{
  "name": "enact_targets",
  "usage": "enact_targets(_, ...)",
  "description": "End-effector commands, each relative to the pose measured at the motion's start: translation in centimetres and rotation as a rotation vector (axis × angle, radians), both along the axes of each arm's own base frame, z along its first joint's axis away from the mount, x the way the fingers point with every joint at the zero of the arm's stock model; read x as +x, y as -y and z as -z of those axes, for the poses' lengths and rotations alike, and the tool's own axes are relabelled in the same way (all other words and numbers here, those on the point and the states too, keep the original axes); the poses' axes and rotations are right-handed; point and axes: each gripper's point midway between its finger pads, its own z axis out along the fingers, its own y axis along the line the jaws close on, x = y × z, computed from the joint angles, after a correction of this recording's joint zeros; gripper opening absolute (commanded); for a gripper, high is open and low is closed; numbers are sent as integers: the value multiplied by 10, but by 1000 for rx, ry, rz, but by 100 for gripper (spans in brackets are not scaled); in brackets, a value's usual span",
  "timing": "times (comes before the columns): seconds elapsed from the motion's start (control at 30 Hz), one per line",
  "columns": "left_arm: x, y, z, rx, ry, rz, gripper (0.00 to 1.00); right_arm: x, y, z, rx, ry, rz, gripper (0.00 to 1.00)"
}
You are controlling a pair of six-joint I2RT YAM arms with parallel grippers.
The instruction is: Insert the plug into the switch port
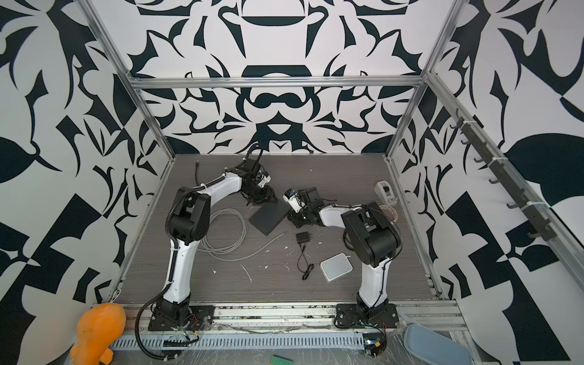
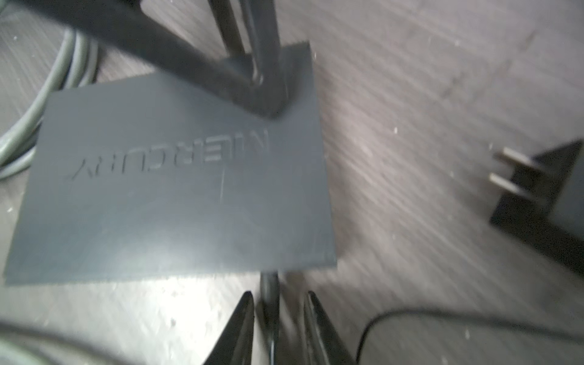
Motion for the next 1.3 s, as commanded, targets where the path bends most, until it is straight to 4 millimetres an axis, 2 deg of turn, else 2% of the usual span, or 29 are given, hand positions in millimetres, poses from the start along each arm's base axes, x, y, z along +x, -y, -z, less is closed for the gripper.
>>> enact_targets(0.0, -8, -10, 11, 64, -62, -43, 58, -5, 2, -16, 27, -25, 6, 31)
enact_targets(0.23, -5, -11, 12, 59, -66, -60, 58, -4, 2, -9, 21, -48, 15, 25)
enact_targets(0.63, -19, -8, 17, 25, -112, -26, 57, 4, -4, 3, -11, -34, -1, 15)
enact_targets(0.87, -24, -2, 16, -11, -130, -3, 55, 3, -6, 6, -15, -33, -19, 5)
enact_targets(1.0, -32, 6, 16, -38, -148, 27, 53, 7, -7, 5, -16, -8, -24, 0)
enact_targets(1.27, -48, 23, 19, -71, -187, 76, 52, 19, -16, 3, 1, 30, -47, 0)
